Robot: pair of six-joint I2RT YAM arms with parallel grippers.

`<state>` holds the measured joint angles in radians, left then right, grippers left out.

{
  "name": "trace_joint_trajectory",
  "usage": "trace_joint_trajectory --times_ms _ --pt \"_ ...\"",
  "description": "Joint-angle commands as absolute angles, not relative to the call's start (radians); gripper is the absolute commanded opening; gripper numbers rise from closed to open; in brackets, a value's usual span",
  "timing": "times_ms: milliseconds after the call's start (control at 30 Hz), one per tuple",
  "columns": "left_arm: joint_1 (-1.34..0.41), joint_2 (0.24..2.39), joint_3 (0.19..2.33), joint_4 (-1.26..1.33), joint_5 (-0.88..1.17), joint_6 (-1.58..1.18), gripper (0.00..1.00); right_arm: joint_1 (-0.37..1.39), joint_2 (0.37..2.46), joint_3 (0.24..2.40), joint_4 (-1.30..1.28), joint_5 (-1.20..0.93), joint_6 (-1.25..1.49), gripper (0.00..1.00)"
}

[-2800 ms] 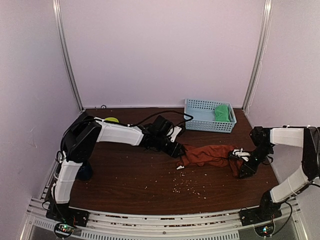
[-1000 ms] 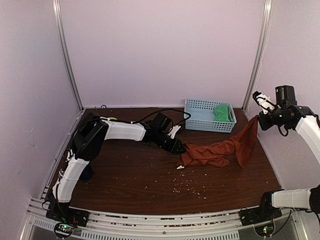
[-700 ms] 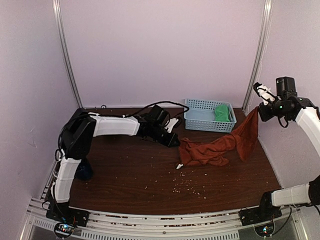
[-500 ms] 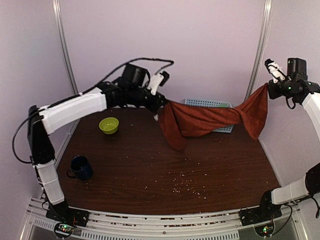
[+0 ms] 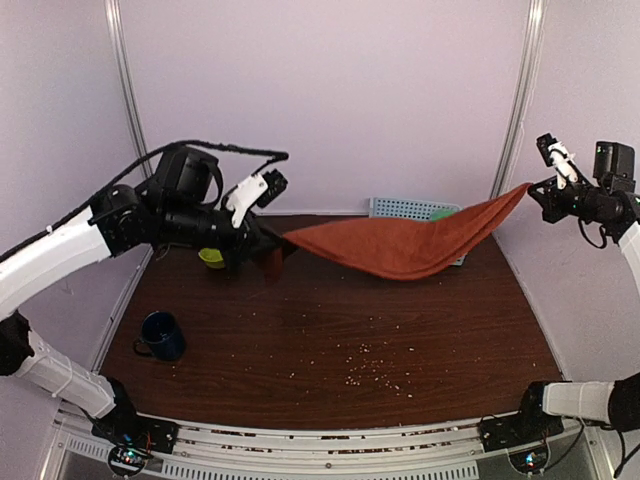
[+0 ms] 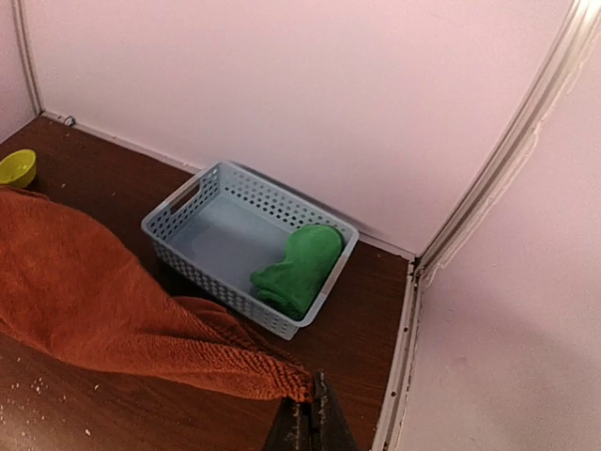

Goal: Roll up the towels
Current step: Place the towel at the center of the board, then pick up the towel from the center of the board.

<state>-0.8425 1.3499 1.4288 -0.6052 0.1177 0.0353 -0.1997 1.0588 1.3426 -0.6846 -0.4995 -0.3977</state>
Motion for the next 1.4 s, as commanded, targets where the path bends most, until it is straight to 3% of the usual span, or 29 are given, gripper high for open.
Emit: trace_joint_trajectory --times_ms 0,67,167,267,367,500,667,967,1033,1200,1333,1367 --pt "-0.909 1.24 1.219 -0.615 0.48 -0.046 0.0 -0.199 0.997 1.193 -0.835 -0.607 -0.568 0.0" --pt "-0.96 1.247 1.115 -0.615 0.538 -0.089 0.04 -0.198 1.012 1.129 -0.954 -0.561 -0.7 0.0" --pt "-0.983 1.263 1.041 -0.618 0.54 -0.118 0.34 -0.198 1.057 1.046 -1.022 -0.452 -0.824 0.0" --pt "-0.978 1.287 1.046 -0.615 0.395 -0.113 0.54 -0.198 1.111 0.984 -0.99 -0.368 -0.84 0.0" --pt "-0.869 1.372 1.056 -0.559 0.264 -0.187 0.61 -0.199 1.183 0.991 -0.971 -0.386 -0.817 0.0" --pt "-0.687 1.574 1.083 -0.512 0.256 -0.27 0.48 -0.197 1.296 1.028 -0.988 -0.476 -0.78 0.0" --pt "-0.641 1.747 1.141 -0.444 0.2 -0.236 0.54 -0.186 1.376 1.045 -0.951 -0.512 -0.732 0.0" --pt "-0.637 1.866 1.169 -0.336 0.333 -0.168 0.5 -0.172 1.411 1.06 -0.923 -0.528 -0.711 0.0" --pt "-0.638 1.896 1.184 -0.33 0.346 -0.166 0.45 -0.172 1.419 1.057 -0.91 -0.53 -0.709 0.0" --pt "-0.637 1.924 1.221 -0.348 0.348 -0.162 0.2 -0.172 1.429 1.066 -0.887 -0.537 -0.691 0.0" --pt "-0.636 1.894 1.221 -0.388 0.35 -0.141 0.15 -0.172 1.435 1.09 -0.899 -0.543 -0.693 0.0" --pt "-0.636 1.887 1.218 -0.394 0.355 -0.135 0.08 -0.172 1.434 1.093 -0.9 -0.541 -0.695 0.0"
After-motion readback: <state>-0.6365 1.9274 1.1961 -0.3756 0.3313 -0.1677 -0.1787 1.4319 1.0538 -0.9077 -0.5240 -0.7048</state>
